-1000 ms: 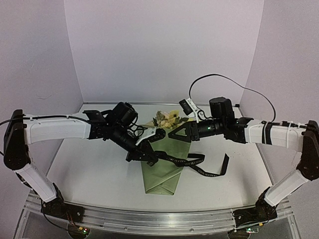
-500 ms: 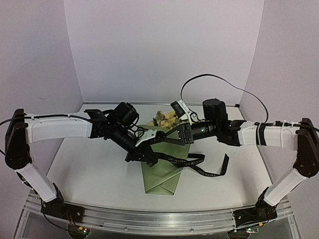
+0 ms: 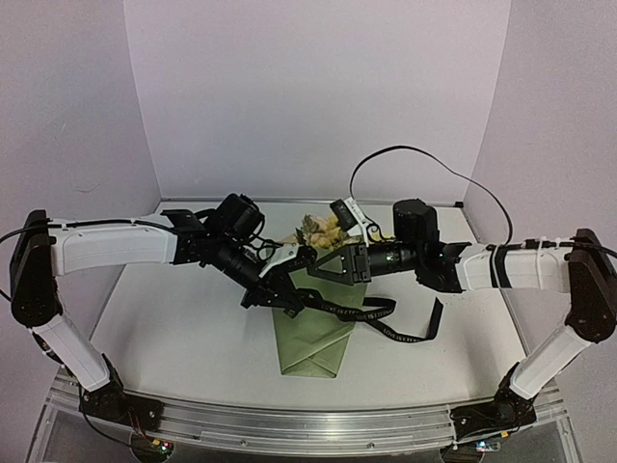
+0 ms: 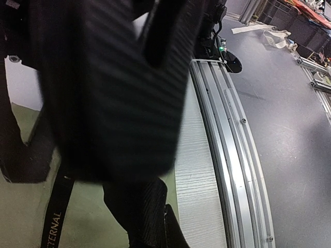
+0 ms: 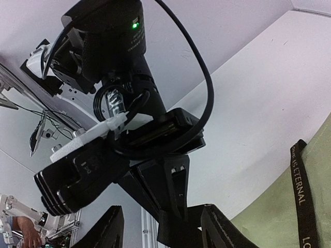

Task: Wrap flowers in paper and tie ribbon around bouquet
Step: Pass from the left arm to the right

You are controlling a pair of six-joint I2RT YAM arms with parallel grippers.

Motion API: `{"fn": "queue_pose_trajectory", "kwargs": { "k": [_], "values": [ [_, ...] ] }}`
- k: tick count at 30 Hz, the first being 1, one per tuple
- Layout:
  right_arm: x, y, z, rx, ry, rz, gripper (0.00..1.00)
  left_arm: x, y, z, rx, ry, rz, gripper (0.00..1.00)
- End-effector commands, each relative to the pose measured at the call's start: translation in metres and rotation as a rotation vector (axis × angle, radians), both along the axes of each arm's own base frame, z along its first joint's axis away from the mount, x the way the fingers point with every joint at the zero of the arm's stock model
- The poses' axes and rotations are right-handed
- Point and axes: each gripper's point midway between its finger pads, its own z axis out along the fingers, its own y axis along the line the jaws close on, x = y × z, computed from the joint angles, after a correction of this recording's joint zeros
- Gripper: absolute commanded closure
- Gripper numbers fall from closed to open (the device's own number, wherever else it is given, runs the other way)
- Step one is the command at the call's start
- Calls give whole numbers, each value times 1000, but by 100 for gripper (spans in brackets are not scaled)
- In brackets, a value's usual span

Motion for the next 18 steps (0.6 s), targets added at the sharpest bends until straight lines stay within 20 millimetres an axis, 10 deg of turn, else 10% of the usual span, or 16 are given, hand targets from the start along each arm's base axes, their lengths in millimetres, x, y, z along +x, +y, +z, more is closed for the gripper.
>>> {"fn": "queue_pose_trajectory", "kwargs": {
  "k": [1,18],
  "values": [
    [-3,12,4,31,-26,21,47,5,-5,11,-47,3,-16,100],
    [-14,19,-19,-8,-7,42,52,16,-2,12,-65,37,-1,100]
  ]
}}
